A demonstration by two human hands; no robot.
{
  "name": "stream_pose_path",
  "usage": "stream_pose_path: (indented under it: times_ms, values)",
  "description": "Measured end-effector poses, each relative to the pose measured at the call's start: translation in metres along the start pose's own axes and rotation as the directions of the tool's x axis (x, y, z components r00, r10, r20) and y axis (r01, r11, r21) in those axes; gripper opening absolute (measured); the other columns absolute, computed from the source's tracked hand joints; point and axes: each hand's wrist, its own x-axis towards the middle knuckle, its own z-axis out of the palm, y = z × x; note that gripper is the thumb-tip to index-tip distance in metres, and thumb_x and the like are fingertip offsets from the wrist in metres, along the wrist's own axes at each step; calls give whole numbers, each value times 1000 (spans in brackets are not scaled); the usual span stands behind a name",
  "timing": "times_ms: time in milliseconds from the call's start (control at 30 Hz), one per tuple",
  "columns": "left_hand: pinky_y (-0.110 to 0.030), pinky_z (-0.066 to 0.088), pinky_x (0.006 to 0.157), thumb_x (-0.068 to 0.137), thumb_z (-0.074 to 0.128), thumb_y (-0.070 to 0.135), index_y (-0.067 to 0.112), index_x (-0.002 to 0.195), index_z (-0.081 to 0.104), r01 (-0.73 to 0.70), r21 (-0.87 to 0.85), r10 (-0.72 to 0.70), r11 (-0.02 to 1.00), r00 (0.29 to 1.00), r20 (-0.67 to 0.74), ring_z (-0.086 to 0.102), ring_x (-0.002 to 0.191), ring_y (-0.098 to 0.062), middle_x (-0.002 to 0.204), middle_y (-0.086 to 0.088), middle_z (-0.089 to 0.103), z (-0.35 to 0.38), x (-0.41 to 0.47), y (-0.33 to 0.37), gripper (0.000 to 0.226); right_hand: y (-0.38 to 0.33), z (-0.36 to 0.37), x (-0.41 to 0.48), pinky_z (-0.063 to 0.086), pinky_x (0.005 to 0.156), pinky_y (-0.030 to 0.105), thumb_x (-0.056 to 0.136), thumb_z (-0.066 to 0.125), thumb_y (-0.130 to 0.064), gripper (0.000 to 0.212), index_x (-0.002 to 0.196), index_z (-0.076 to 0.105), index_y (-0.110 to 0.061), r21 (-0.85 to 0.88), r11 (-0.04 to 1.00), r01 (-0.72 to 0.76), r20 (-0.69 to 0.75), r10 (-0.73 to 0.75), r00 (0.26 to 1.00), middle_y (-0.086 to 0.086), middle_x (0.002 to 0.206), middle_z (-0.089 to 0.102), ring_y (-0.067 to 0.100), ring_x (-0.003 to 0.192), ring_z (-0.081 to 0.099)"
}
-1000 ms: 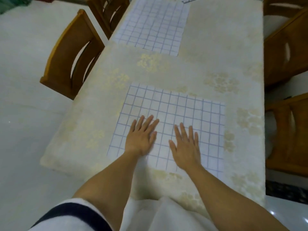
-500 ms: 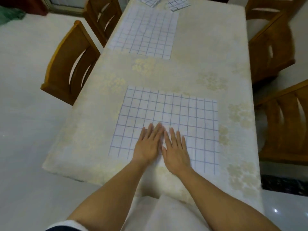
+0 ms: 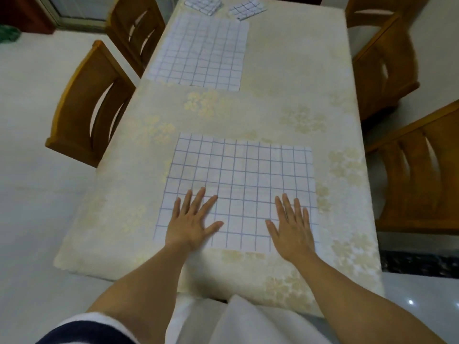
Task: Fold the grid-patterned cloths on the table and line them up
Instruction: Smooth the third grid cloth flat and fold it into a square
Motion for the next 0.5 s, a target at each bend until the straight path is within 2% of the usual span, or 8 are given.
stream_pose_path:
  times_ms: [100, 167, 233, 300, 367, 433, 500]
  values:
    - [-51, -13, 124, 86, -2, 87, 43, 156, -20, -4, -5, 4, 1000, 1000, -4, -33, 150, -25, 164, 7, -32, -3, 1, 5, 85, -5, -6, 5, 2, 124, 47, 100, 7, -63, 71, 159, -1, -24, 80, 996, -37, -27, 39, 999, 2, 167, -9, 25, 153, -10]
    - [-49, -12, 125, 83, -3, 89, 35, 162, -3, -12, -29, 10, 1000, 999, -49, -21, 154, -25, 169, 5, -15, -8, 4, 11, 95, -10, -13, 12, 7, 124, 48, 101, 13, -58, 68, 159, 10, -24, 94, 995, -26, -83, 34, 996, 3, 167, 0, 29, 153, 1]
    - [-46, -6, 126, 84, -1, 88, 25, 163, 9, -62, -72, 55, 995, 993, -100, -8, 156, -21, 169, 6, -1, -15, 17, 19, 101, -19, -21, 22, 8, 124, 49, 101, 16, -56, 65, 159, 8, -28, 76, 997, 27, -92, -20, 996, 0, 167, -1, 29, 153, 0]
    - [-46, -1, 127, 85, 12, 86, 22, 163, 4, -135, -75, 129, 988, 989, -75, -10, 156, -20, 168, 7, -7, -23, 38, 30, 101, -32, -26, 34, 4, 124, 48, 101, 14, -56, 64, 158, -1, -32, 73, 996, 53, -67, -48, 997, -3, 166, -9, 26, 153, -7]
    - [-46, -2, 127, 89, 32, 79, 23, 162, -5, -177, -63, 177, 982, 984, -6, -14, 155, -23, 167, 6, -16, -33, 60, 44, 100, -42, -26, 47, -2, 124, 48, 102, 11, -57, 63, 157, -7, -35, 93, 995, 41, -3, -41, 999, -6, 165, -16, 24, 152, -15]
    - [-46, -6, 127, 89, 53, 70, 25, 161, -10, -146, -83, 154, 986, 983, 103, -16, 155, -27, 167, 5, -22, -45, 79, 53, 106, -43, -24, 54, -6, 123, 49, 102, 10, -58, 62, 156, -12, -37, 102, 995, 15, 61, -22, 998, -8, 163, -21, 22, 151, -20]
    - [-56, -6, 124, 85, 64, 68, 31, 160, -13, -90, -75, 104, 993, 973, 204, -21, 153, -33, 166, 4, -27, -53, 89, 57, 115, -35, -19, 55, -7, 122, 49, 102, 9, -59, 63, 155, -15, -36, 99, 995, -10, 68, 3, 998, -9, 162, -24, 22, 150, -22]
